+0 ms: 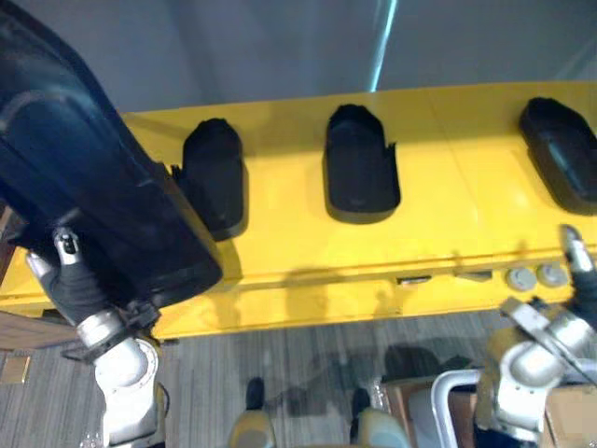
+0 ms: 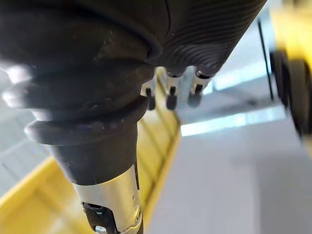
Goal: Walk over and take plastic housings, then place them on the shelf
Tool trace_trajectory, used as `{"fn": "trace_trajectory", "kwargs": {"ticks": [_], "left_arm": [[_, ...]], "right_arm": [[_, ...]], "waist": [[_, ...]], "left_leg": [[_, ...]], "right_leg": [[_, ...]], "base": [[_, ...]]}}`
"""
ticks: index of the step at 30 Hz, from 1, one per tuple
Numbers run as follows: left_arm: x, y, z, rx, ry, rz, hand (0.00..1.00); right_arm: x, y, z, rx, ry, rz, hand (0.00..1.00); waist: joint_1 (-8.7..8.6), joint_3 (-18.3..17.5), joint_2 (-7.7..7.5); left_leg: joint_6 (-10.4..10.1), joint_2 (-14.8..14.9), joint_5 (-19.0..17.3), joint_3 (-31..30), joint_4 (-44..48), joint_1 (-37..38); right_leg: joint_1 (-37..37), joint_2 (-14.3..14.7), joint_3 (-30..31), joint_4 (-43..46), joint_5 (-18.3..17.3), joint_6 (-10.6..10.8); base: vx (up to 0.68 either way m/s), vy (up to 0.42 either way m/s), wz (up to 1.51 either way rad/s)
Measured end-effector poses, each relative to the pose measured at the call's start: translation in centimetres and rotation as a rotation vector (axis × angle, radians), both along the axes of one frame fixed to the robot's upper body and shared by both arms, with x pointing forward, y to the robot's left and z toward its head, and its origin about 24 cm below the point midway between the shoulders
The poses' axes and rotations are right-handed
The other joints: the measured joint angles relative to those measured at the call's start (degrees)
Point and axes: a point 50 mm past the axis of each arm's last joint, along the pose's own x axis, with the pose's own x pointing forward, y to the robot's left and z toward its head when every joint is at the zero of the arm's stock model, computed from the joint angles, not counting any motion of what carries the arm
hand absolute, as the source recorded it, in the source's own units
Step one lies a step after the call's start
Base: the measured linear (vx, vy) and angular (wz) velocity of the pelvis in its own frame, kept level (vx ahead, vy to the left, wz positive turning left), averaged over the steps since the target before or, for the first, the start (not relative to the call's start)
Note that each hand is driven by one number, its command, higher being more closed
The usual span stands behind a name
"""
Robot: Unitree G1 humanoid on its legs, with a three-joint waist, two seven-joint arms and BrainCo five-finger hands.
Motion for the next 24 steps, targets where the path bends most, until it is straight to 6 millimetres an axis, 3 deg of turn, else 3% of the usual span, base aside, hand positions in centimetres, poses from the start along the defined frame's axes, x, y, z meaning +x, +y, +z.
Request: {"fn": "trace_trajectory", "kwargs": {"ticks": [5, 9, 12, 19, 24], "left_arm": [[-2.1, 4.7, 1.2, 0.105, 0.115, 0.185, 1.00], [-2.2, 9.1, 0.3, 0.117, 0.322, 0.269, 1.00], [-2.0, 10.9, -0.2, 0.084, 0.419, 0.257, 1.00], [1.8, 14.9, -0.3, -0.054, 0.566, 0.185, 1.00], [4.2, 15.7, 0.4, -0.085, 0.632, 0.152, 1.00]], "right_arm": [[-1.8, -2.6, -3.3, 0.073, 0.228, -0.087, 0.00], [-2.8, -4.2, -6.8, 0.159, 0.412, -0.064, 0.00], [-3.5, -4.8, -9.0, 0.217, 0.513, -0.008, 0.00], [-4.7, -4.7, -17.9, 0.428, 0.988, 0.291, 0.00], [-5.1, -5.1, -19.7, 0.483, 1.058, 0.378, 0.00]], "waist": [[-0.77, -3.16, 0.17], [-1.08, -5.27, 2.07], [-1.06, -5.55, 2.76], [-1.08, -5.17, 2.51], [-1.04, -4.22, 1.87]], "left_leg": [[1.24, -0.78, -0.84, 2.42, 0.16, 1.54], [1.93, -1.39, -1.31, 4.39, 0.17, 2.12], [2.18, -1.60, -1.61, 5.48, 0.12, 2.45], [1.89, -1.75, -1.57, 6.08, -0.03, 1.49], [1.86, -1.93, -1.55, 6.94, 0.06, 1.54]], "right_leg": [[-0.08, -0.71, 1.29, 1.13, -1.22, 0.22], [-0.32, -1.44, 2.26, 1.06, -1.15, 0.51], [-0.43, -1.55, 3.28, 0.85, -0.95, 0.80], [-0.72, -1.58, 3.67, -0.14, 0.36, 1.49], [-0.53, -1.64, 4.09, -0.49, 0.41, 1.52]], "base": [[-0.02, 0.013, -0.11], [0.00, 0.033, -0.16], [0.01, 0.023, -0.17], [0.02, 0.006, -0.01], [0.03, 0.007, 0.00]]}}
